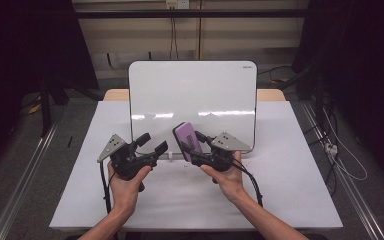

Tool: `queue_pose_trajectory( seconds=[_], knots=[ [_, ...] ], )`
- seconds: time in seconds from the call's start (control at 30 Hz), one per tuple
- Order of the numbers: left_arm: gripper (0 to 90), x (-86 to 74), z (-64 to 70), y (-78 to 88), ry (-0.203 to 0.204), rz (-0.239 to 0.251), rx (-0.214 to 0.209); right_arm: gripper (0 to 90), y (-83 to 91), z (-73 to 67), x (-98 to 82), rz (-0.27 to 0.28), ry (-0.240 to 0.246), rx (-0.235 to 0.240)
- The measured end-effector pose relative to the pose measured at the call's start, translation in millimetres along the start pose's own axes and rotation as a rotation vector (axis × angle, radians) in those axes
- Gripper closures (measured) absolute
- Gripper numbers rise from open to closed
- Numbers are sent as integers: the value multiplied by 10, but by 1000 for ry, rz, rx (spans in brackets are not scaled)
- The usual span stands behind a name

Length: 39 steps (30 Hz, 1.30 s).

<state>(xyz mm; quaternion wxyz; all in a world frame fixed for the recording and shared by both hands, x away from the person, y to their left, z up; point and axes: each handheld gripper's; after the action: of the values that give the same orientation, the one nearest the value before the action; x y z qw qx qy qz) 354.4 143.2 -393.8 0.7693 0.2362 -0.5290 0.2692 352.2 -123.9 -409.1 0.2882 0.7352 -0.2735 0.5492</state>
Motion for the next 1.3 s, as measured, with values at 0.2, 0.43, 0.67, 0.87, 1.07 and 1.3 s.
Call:
queue_pose_trajectory(
  seconds=[0.2, 0.43, 0.67, 0.87, 1.07, 1.3],
  knots=[
    [333, 0, 85, -120, 23, 35, -14, 414, -18, -7, -24, -2, -5, 1],
    [445, -30, 167, -278, 68, 65, -14, 414, -28, -29, -34, 8, -3, 1],
    [539, -80, 158, -343, 93, 75, -9, 413, -32, -59, -51, 21, -22, -3],
    [563, -123, 139, -361, 132, 70, -28, 414, -41, -34, -58, 30, -48, -15],
    [639, -118, 114, -381, 149, 58, -48, 413, -57, -24, -77, 28, -63, -23],
    [645, -118, 125, -388, 145, 76, -60, 413, -48, -50, -84, 49, -47, -37]
  ],
)
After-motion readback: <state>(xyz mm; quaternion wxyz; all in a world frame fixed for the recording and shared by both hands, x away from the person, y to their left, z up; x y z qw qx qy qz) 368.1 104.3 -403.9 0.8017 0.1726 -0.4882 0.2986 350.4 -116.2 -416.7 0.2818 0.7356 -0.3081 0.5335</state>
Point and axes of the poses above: each handheld gripper's, and its own axes: y roughly backward along the jaws, x roughly out of its top, z roughly to its right, and after that the axes turned 4 degrees about -y, right-handed
